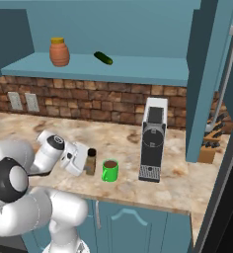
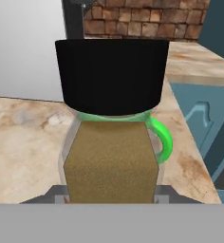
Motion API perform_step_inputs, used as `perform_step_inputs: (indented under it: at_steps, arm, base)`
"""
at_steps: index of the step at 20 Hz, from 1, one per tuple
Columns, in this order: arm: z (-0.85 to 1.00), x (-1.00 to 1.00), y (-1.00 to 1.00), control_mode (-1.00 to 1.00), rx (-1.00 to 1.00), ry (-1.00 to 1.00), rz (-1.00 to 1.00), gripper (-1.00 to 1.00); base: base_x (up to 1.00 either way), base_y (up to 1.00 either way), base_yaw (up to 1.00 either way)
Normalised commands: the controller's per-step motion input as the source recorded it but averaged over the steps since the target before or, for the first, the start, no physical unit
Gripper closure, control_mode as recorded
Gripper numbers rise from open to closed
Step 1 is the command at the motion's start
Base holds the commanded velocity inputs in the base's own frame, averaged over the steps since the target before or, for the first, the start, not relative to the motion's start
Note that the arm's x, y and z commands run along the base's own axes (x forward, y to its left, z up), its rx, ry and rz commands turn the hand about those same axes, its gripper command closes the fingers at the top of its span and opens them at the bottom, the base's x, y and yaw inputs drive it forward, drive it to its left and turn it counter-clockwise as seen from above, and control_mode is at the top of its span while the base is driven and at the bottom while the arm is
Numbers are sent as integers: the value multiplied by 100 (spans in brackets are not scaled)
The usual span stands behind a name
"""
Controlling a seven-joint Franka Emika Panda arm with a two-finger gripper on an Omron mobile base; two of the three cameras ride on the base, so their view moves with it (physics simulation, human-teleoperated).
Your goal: Pick the cinnamon and honey bottle from the cabinet and place them next to the mug.
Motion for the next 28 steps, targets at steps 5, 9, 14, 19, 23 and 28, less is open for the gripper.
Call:
perform_step_inputs:
  at_steps: [5, 9, 14, 19, 23, 28]
  arm:
    - [-13, 0, -6, -100, -2, 0, -5, 100]
    - [-4, 0, 0, -100, -10, 0, -1, 100]
    - [0, 0, -3, -100, -4, 0, -1, 100]
    - [-1, 1, -18, -100, 0, 0, -1, 100]
    - [-8, 0, -18, -100, 0, 0, -3, 100]
    - [-33, 0, 2, -100, 0, 0, 0, 100]
  base:
    - [0, 0, 0]
    - [0, 0, 0]
    - [0, 0, 0]
    - [0, 0, 0]
    - [0, 0, 0]
    - [0, 0, 0]
